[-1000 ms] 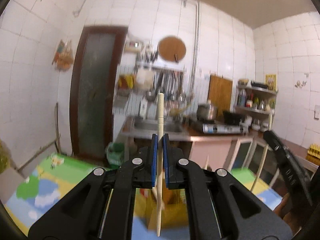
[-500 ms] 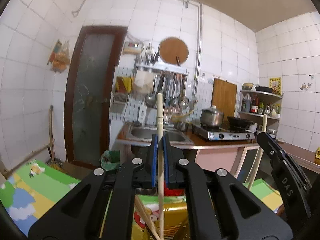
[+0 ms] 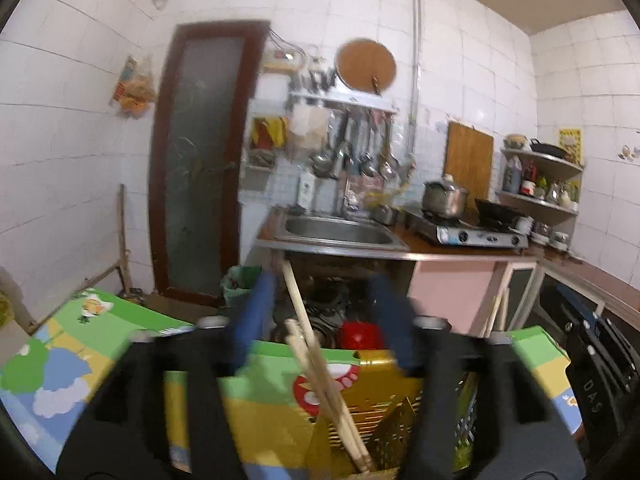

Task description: Organize utensils

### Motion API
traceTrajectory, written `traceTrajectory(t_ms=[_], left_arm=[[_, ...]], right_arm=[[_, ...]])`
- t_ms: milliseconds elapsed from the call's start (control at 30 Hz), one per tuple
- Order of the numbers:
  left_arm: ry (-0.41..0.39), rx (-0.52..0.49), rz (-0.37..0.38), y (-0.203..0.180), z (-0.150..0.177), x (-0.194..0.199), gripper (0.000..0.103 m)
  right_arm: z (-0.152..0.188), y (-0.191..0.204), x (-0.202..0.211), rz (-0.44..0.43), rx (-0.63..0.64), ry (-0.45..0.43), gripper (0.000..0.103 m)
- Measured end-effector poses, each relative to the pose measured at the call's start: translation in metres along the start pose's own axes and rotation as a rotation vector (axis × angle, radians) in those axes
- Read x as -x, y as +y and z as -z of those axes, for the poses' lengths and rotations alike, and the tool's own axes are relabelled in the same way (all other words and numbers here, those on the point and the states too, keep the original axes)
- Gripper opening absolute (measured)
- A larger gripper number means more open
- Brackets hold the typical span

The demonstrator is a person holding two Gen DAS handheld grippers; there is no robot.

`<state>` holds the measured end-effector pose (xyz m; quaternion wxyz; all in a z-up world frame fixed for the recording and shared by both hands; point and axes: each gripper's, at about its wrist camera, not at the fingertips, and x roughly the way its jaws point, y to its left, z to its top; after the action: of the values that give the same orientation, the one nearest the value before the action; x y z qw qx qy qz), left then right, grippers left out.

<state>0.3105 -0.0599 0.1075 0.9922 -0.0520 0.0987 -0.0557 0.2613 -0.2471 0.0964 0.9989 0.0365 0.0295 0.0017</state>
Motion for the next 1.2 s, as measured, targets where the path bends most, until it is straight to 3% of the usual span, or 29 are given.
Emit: traceTrajectory(t_ms=[33,67,100,267,367,633,767,867,933,1200], left_arm=[[-0.009,-0.005,-0.017,0.002,-0.003,0.012,0.085],[-0.009,-0.009,-0.023,0.003,-0.005,0.019,0.09],[-0.01,-0.01,-0.03,0.007,-0.007,0.032,0.094],[0.04,0.002,-0.045,0.021,-0.001,0.086,0.098],[0.068,0.01,-0.042,0.027,0.016,0.122,0.098],[0.128,0.009,-0.02,0.034,0.096,0.197,0.098],[0.165,0.013,-0.011,0.036,0.131,0.21,0.098],[0.169,0.002,-0.014,0.038,0.148,0.213,0.098],[0.155,-0.012,-0.019,0.036,0.149,0.211,0.098],[0.125,-0.024,-0.03,0.039,0.154,0.21,0.098]], right_arm=[[-0.003,-0.002,0.004,0.01,0.004,0.012,0.027],[-0.005,-0.005,0.011,0.025,0.003,0.025,0.043],[-0.008,-0.009,0.02,0.048,-0.009,0.031,0.067],[-0.01,-0.02,0.063,0.09,-0.018,0.087,0.07],[0.001,-0.021,0.094,0.092,-0.012,0.137,0.081],[0.058,-0.011,0.175,0.099,-0.029,0.223,0.096],[0.074,-0.005,0.198,0.104,-0.047,0.234,0.098],[0.079,0.003,0.212,0.105,-0.018,0.183,0.098],[0.082,0.006,0.215,0.11,0.008,0.153,0.098],[0.099,0.01,0.206,0.075,0.007,0.23,0.098]])
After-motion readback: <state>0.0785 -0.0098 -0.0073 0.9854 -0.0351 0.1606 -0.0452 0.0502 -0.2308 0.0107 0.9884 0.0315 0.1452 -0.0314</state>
